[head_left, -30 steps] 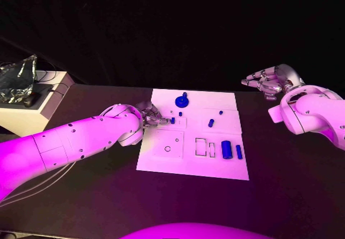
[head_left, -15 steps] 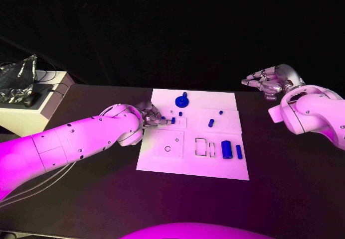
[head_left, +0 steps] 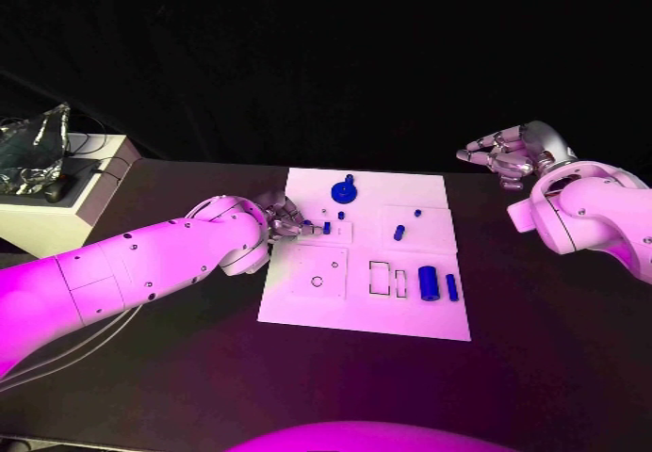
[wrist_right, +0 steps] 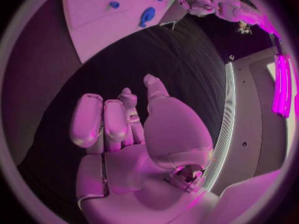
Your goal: Assemble the parts on the task board
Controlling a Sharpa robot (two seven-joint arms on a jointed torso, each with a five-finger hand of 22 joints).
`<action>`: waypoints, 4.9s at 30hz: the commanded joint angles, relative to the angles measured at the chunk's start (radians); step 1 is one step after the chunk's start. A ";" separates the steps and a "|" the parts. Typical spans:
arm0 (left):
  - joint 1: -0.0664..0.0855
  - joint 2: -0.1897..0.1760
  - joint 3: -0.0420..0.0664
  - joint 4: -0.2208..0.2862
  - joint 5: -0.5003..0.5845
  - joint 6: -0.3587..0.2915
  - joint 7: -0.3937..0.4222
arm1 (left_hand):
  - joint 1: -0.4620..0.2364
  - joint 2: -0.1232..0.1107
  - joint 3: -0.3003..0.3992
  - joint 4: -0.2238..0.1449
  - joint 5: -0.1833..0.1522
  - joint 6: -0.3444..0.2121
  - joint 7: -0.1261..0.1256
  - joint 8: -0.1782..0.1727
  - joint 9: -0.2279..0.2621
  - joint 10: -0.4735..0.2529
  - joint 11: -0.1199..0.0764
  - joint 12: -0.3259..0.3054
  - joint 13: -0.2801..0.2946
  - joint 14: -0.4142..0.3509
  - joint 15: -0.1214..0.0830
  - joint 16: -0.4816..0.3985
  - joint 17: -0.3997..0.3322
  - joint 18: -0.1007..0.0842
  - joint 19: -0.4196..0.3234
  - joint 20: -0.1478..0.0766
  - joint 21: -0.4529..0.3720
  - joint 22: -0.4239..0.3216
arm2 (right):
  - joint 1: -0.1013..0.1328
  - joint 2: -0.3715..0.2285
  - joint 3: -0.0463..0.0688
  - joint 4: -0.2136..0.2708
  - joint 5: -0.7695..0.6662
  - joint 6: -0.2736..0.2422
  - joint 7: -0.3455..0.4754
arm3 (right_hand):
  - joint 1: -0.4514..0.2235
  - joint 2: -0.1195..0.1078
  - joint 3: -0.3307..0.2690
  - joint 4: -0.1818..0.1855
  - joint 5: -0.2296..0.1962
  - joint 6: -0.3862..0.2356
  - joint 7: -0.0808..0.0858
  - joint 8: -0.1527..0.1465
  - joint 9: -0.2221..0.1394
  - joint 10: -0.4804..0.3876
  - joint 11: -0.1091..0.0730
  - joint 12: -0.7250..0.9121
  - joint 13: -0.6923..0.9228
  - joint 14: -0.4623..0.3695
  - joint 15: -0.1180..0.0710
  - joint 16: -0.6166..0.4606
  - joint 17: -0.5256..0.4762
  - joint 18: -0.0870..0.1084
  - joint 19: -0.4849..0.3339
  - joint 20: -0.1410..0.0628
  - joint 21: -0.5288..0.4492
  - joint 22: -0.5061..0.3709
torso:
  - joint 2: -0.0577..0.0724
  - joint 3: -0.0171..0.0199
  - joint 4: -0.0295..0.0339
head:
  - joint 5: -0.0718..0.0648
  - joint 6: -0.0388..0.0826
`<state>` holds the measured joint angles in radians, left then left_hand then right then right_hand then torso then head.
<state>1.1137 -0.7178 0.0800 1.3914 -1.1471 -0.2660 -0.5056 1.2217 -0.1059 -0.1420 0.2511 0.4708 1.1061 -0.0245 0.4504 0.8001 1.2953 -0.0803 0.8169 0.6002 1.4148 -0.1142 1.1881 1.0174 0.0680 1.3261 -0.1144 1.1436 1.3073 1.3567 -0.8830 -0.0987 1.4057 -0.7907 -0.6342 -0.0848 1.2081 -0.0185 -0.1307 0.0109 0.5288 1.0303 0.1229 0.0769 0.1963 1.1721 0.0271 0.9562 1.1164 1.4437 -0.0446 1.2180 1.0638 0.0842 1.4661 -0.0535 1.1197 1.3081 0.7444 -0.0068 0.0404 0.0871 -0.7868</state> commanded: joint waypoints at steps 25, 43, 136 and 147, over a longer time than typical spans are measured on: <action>0.000 0.003 0.005 -0.003 0.035 0.000 0.007 | -0.042 0.064 0.088 0.028 0.012 -0.021 0.004 0.010 0.001 -0.012 0.003 0.007 -0.005 0.003 -0.001 -0.001 -0.002 -0.011 0.001 0.001 -0.005 0.089 | 0.000 -0.002 0.000 0.000 -0.010 0.000 0.008 | 0.002 0.005 -0.001 -0.005 0.005 0.001 0.008 -0.006 -0.002 -0.006 -0.002 -0.006 0.000 0.001 -0.003 -0.007 -0.002 0.005 0.040 -0.007 -0.007 0.149 | 0.000 0.0010 -0.0003 | 0.002 0.000; 0.000 0.001 0.007 0.000 0.049 0.010 0.008 | -0.107 0.076 0.214 0.037 0.012 -0.028 0.006 0.009 -0.002 -0.014 0.003 0.008 -0.006 0.002 -0.003 -0.003 -0.002 -0.012 0.001 -0.001 -0.007 0.090 | 0.000 -0.003 0.000 0.000 -0.011 0.001 0.007 | 0.002 0.005 -0.001 -0.005 0.005 0.001 0.008 -0.006 -0.002 -0.006 -0.002 -0.006 0.000 0.001 -0.003 -0.007 -0.002 0.005 0.040 -0.007 -0.007 0.149 | 0.000 0.0008 0.0000 | 0.001 0.001; 0.022 0.030 0.016 -0.019 -0.042 0.176 -0.099 | -0.060 0.035 0.408 -0.181 -0.017 -0.016 -0.002 -0.048 0.154 -0.021 -0.005 0.085 -0.012 0.004 -0.004 0.047 -0.011 -0.014 0.011 0.001 0.015 0.097 | -0.001 -0.003 0.000 0.001 -0.011 -0.001 0.009 | -0.001 0.005 -0.001 -0.002 0.020 0.004 0.007 -0.006 -0.002 -0.004 -0.003 -0.006 0.002 0.001 -0.004 -0.009 -0.005 0.005 0.040 -0.008 -0.008 0.149 | 0.000 0.0010 -0.0008 | 0.004 0.008; 0.023 0.029 0.016 -0.019 -0.050 0.168 -0.099 | -0.066 0.027 0.354 -0.105 -0.005 -0.011 -0.005 -0.052 0.153 -0.023 -0.006 0.090 -0.019 0.003 -0.005 0.048 -0.011 -0.016 0.011 -0.002 0.014 0.096 | -0.001 -0.004 0.000 0.001 -0.011 -0.001 0.009 | -0.001 0.005 -0.001 -0.002 0.020 0.004 0.007 -0.006 -0.002 -0.004 -0.003 -0.006 0.002 0.001 -0.004 -0.009 -0.005 0.005 0.040 -0.008 -0.008 0.149 | 0.000 0.0002 0.0002 | 0.005 0.010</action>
<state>1.1421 -0.6898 0.1008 1.3752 -1.1875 -0.1257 -0.5827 1.1717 -0.0690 0.2116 0.1415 0.4617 1.0957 -0.0284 0.4019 0.9541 1.2708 -0.0843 0.9013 0.5817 1.4184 -0.1105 1.2313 1.0054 0.0682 1.3368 -0.1108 1.1549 1.3079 1.3561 -0.8869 -0.0987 1.4051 -0.7922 -0.6350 -0.0847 1.2081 -0.0185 -0.1307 0.0109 0.5459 1.0324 0.1246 0.0769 0.1954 1.1717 0.0267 0.9562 1.1171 1.4437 -0.0446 1.2141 1.0597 0.0842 1.4661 -0.0535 1.1161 1.3074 0.7445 -0.0058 0.0402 0.0912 -0.7762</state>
